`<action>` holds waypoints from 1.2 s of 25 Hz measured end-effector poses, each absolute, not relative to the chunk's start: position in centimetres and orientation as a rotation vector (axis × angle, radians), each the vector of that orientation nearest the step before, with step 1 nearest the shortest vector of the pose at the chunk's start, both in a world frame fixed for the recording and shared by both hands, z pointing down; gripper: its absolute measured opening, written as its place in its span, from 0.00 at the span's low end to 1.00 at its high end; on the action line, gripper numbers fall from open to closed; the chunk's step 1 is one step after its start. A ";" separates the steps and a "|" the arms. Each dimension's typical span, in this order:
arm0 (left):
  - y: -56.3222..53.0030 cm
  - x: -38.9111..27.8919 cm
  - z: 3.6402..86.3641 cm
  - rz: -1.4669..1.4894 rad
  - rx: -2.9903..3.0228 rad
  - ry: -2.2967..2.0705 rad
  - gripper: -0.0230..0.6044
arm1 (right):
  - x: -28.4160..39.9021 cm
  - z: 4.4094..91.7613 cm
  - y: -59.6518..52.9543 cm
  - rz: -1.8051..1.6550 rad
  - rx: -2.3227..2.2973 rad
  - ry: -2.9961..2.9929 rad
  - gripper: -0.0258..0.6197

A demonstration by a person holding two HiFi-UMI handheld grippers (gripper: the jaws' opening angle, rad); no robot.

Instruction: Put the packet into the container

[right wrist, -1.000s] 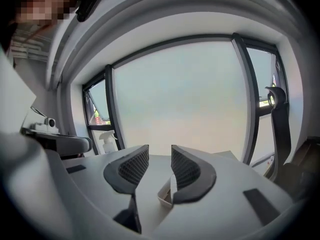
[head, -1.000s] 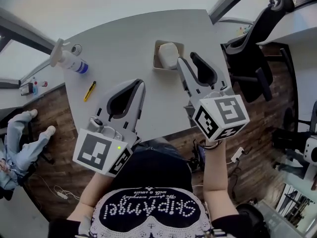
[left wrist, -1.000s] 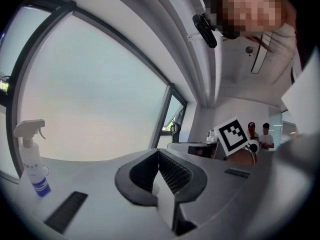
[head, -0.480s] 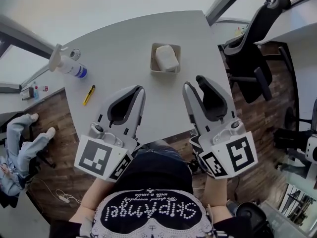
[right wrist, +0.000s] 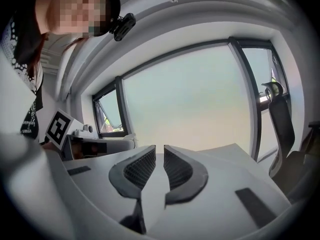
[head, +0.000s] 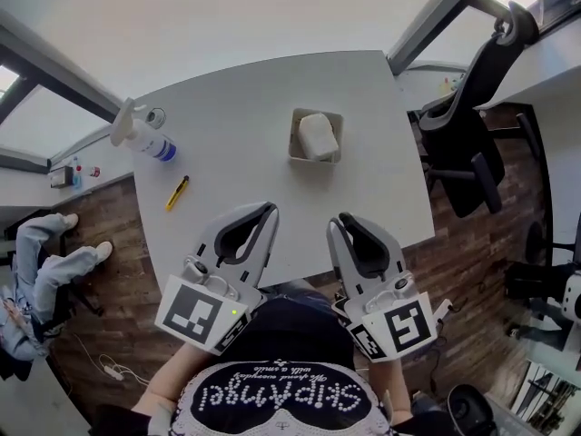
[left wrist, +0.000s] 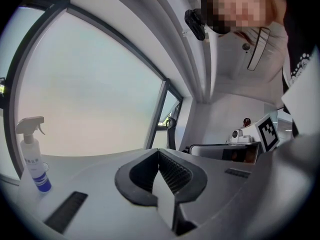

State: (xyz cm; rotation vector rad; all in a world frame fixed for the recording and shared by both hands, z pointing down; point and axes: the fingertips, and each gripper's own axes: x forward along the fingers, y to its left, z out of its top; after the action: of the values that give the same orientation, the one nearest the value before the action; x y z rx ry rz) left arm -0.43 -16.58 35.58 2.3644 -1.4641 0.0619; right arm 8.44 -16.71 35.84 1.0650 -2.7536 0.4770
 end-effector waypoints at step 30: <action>-14.3 0.4 37.3 0.091 2.359 -1.384 0.05 | 8.9 37.8 -14.6 0.641 1.141 -2.709 0.06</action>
State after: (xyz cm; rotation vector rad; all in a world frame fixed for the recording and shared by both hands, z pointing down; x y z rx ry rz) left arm 0.42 -14.28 37.26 2.3589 -1.3838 0.0908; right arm 8.89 -14.61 37.76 1.1414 -2.7087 0.6411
